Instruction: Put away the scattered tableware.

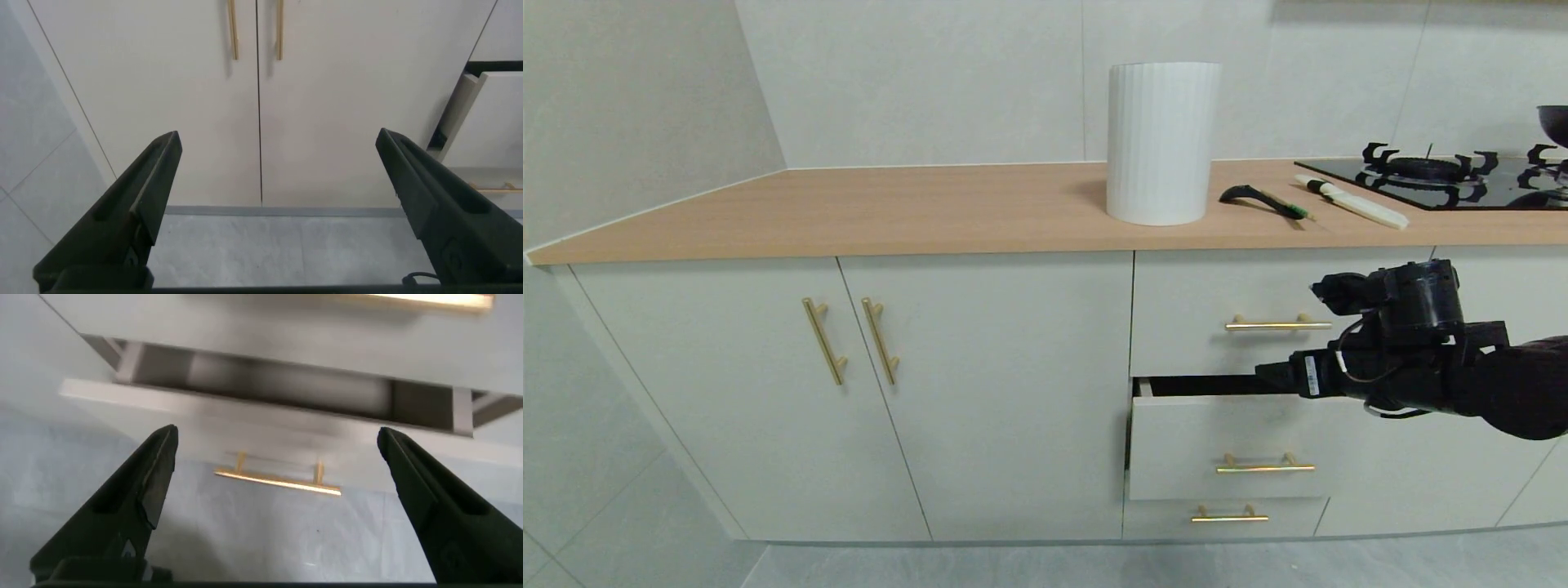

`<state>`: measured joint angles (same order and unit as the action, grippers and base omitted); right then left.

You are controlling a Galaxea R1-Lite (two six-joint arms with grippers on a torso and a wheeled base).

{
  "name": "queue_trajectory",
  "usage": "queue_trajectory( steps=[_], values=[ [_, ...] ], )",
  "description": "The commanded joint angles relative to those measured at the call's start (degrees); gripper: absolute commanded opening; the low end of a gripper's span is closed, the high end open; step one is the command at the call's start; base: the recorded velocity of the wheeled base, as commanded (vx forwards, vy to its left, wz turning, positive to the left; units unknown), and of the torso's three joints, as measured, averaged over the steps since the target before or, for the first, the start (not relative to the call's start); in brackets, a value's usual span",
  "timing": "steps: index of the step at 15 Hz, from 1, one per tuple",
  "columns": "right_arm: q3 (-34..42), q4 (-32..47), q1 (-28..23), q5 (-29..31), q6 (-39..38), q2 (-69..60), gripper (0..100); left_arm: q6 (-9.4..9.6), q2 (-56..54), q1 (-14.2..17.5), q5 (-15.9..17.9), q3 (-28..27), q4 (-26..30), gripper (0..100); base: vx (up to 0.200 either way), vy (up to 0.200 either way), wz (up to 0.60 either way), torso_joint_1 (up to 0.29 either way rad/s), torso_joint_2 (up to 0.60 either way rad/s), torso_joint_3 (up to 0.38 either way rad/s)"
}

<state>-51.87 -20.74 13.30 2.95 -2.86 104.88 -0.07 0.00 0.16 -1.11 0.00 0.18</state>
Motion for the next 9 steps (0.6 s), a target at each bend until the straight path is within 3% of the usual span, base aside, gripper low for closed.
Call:
queue_trajectory(
  steps=[1,9],
  values=[
    [-1.6,0.0,0.4,-0.1,0.1,1.7,100,-0.01,0.0,0.0,0.0,0.0,0.0,100,0.0,0.0,0.0,0.0,0.0,0.0],
    [-4.6,-4.0,0.2,0.6,-0.1,13.2,100,-0.01,0.0,0.0,0.0,0.0,0.0,100,0.0,0.0,0.0,0.0,0.0,0.0]
  ],
)
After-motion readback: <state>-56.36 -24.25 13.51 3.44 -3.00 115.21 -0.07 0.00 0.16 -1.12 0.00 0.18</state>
